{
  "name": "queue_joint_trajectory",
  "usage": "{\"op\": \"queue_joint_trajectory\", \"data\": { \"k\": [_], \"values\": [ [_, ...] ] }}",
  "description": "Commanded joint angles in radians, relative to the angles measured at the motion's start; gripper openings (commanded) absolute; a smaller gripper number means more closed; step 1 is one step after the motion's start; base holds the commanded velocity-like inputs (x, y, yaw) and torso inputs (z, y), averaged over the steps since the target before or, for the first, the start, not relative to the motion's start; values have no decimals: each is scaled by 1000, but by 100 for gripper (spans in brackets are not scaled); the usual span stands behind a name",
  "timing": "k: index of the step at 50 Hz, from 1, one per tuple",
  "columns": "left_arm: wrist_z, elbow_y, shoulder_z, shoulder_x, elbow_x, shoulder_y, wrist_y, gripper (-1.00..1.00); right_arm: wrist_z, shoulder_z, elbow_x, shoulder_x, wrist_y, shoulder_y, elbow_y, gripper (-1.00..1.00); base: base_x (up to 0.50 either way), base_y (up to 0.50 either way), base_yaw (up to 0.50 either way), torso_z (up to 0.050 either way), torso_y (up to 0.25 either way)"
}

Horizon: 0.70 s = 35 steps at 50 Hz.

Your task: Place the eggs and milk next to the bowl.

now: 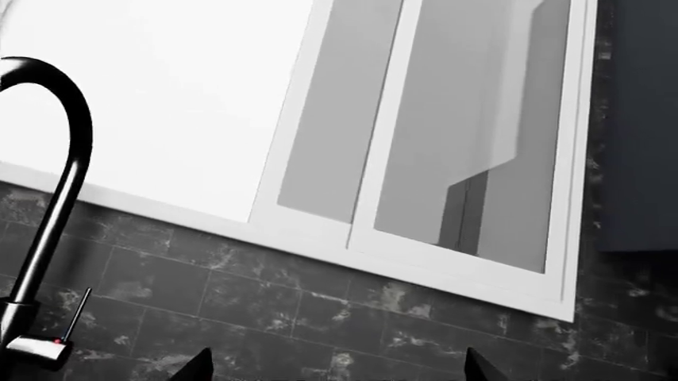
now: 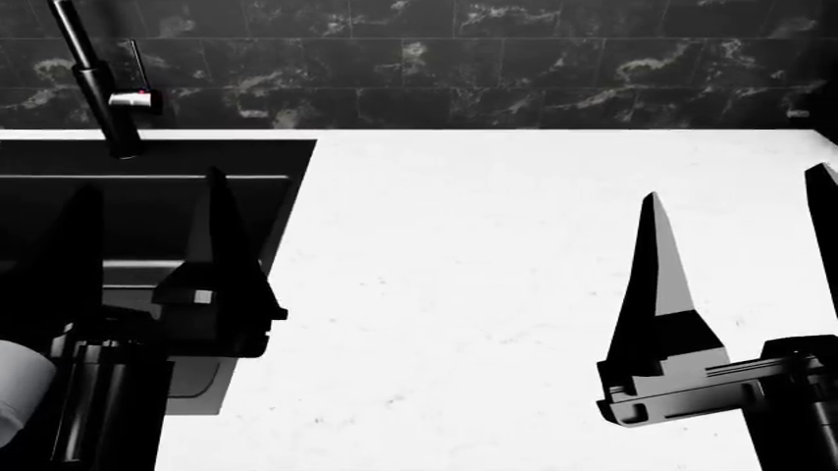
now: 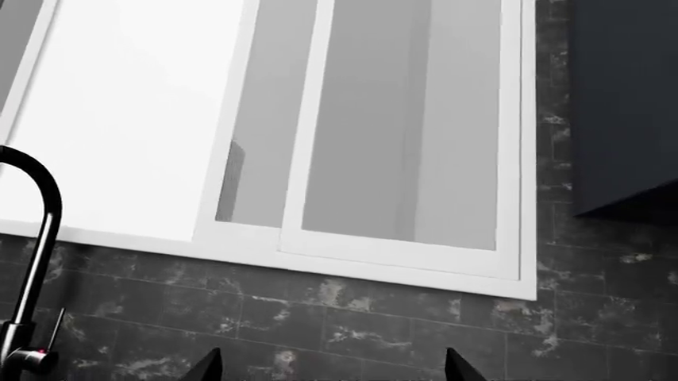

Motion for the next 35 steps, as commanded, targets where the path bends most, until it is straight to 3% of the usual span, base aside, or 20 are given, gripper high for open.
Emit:
{"op": "queue_joint_trajectory", "data": {
  "k": [1, 35],
  "values": [
    [-2, -1, 0, 0, 2, 1, 2, 100, 0, 0, 0, -2, 3, 1, -1, 100, 0, -324, 0, 0, 0],
    [-5, 2, 4, -2, 2, -5, -1, 100, 2, -1, 0, 0, 0, 0, 0, 100, -8, -324, 0, 0, 0]
  ]
}}
